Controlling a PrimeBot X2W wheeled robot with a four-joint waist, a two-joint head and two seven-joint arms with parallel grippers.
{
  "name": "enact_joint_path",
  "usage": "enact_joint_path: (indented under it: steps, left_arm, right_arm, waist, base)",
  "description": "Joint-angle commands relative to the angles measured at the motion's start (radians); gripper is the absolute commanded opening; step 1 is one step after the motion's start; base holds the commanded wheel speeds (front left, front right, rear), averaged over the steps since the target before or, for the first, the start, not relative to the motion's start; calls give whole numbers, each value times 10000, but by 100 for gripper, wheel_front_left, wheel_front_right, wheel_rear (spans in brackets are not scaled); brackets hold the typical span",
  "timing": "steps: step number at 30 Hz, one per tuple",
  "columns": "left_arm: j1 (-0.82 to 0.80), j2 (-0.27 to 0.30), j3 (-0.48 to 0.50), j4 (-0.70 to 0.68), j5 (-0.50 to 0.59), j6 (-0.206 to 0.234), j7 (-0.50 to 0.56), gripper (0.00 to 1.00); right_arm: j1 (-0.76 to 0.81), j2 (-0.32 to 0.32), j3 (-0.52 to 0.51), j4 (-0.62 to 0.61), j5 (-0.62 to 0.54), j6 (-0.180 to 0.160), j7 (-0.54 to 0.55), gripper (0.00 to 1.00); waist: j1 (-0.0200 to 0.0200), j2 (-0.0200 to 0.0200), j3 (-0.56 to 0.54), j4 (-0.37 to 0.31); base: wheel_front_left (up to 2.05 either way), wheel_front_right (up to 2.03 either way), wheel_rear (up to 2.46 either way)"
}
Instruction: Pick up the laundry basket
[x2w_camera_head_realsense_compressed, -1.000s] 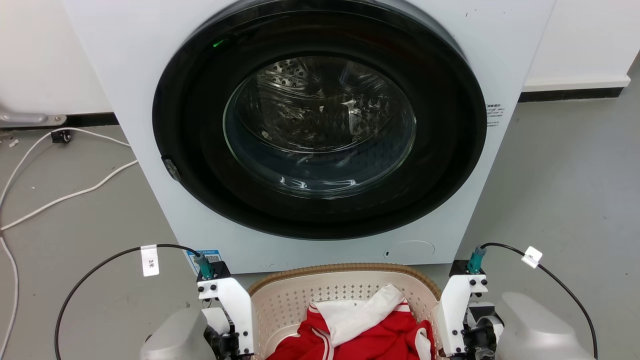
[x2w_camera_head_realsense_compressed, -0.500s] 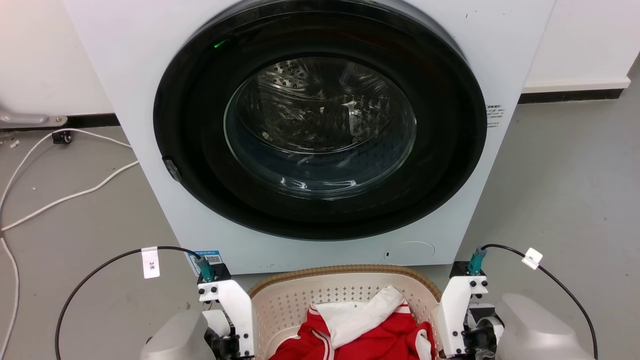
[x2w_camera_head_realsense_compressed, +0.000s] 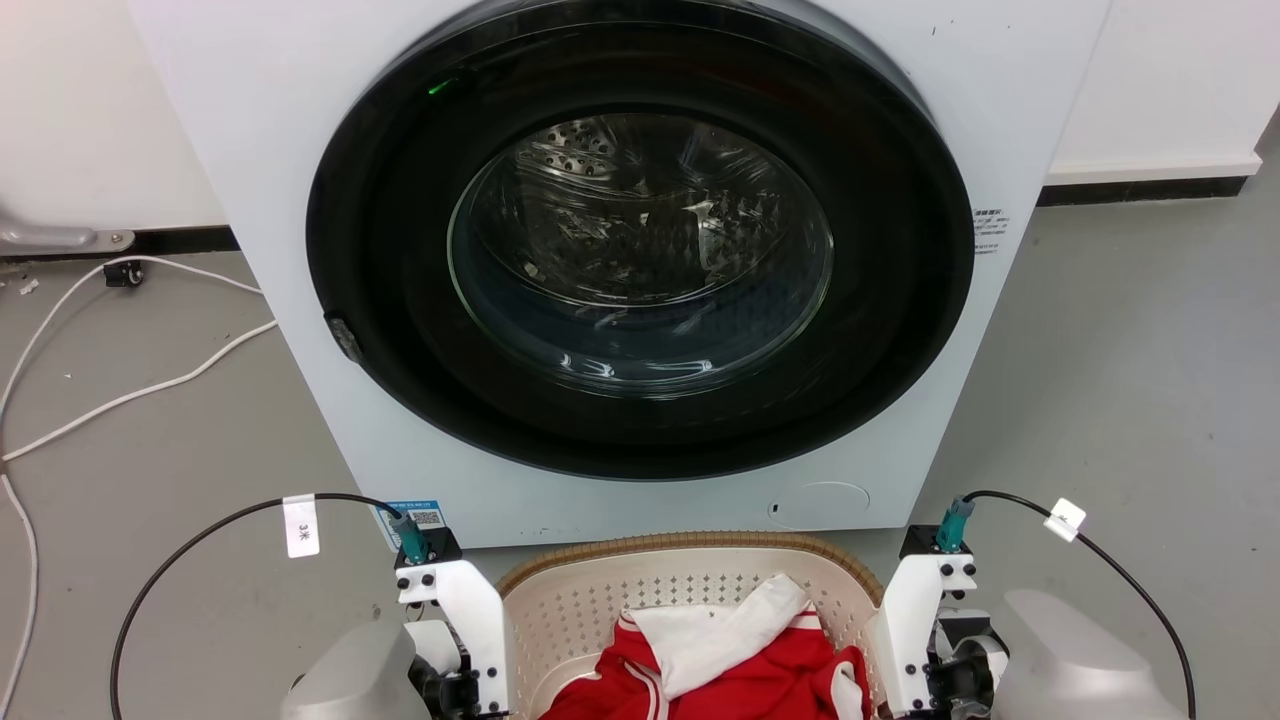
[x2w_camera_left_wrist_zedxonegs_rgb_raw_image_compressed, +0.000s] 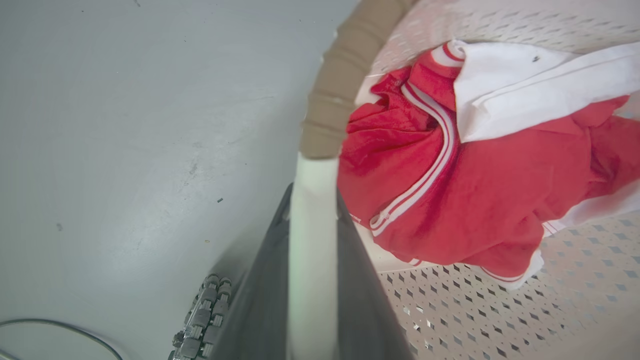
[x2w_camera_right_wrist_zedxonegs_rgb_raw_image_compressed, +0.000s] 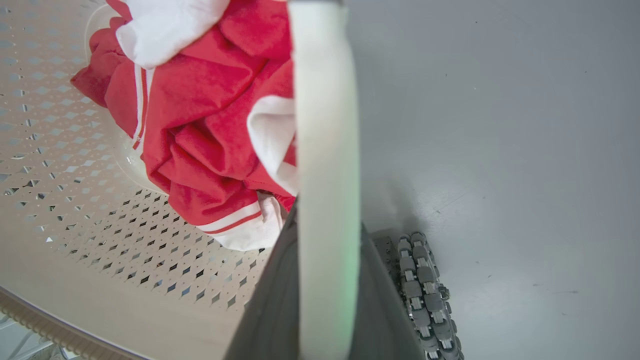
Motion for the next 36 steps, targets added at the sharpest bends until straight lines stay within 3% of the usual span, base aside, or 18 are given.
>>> enact_joint_path:
  steps: [1, 36]
  left_arm:
    - [102, -51, -15, -54, -83, -46, -30, 0]
    - [148, -42, -131, -55, -328, -55, -159, 0]
  right_arm:
    - [-18, 74, 44, -41, 78, 32, -19, 0]
    - [-178, 11, 356, 18, 494, 32, 1, 0]
  waist:
    - [-1, -1, 4, 1]
    - [-1, -1, 47, 4]
  base:
    - [0, 0, 0]
    - [0, 0, 0]
